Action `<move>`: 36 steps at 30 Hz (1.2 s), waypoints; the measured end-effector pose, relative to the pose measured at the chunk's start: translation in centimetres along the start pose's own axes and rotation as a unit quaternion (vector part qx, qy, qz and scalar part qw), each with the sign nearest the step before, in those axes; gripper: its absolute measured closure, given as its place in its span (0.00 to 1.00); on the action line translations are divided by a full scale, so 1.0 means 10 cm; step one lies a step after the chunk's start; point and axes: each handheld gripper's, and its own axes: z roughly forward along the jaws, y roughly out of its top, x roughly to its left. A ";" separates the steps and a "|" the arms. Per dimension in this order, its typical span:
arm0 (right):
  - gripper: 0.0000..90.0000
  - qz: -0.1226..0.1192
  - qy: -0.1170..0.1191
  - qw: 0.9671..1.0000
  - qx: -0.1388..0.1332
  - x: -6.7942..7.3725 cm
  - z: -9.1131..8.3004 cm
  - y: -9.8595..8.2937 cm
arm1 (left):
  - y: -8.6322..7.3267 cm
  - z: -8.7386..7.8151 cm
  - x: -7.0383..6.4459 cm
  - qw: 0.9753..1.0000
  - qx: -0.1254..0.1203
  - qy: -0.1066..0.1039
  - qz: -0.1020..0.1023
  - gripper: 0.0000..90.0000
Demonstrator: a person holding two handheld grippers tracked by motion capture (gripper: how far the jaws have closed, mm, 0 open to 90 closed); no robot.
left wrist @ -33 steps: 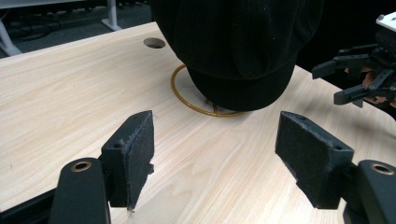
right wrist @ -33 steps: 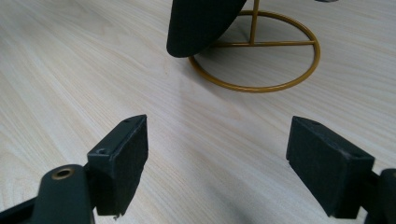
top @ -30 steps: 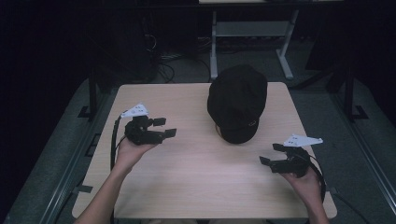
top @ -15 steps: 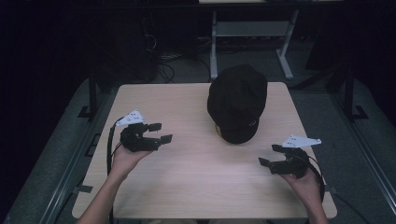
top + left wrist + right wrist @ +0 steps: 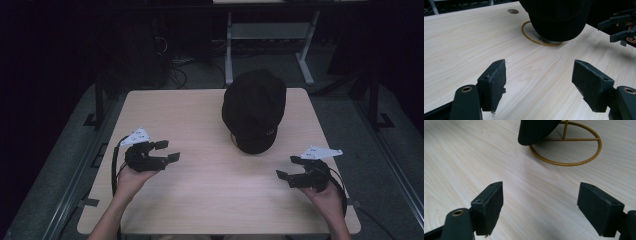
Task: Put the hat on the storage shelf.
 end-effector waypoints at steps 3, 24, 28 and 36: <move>0.23 -0.004 0.001 1.000 0.000 0.01 0.00 0.00 | -0.05 -0.02 0.01 1.000 -0.001 0.003 -0.002 0.30; 0.23 -0.005 0.008 1.000 0.007 0.06 0.05 -0.02 | -0.38 -0.08 -0.02 1.000 0.010 0.022 -0.005 0.27; 0.23 -0.006 0.012 1.000 0.005 0.08 0.04 -0.02 | -0.46 -0.09 -0.02 1.000 0.010 0.025 -0.010 0.27; 0.23 -0.016 0.022 1.000 0.006 0.17 0.06 -0.03 | -0.56 -0.05 -0.04 0.999 0.024 0.027 -0.005 0.24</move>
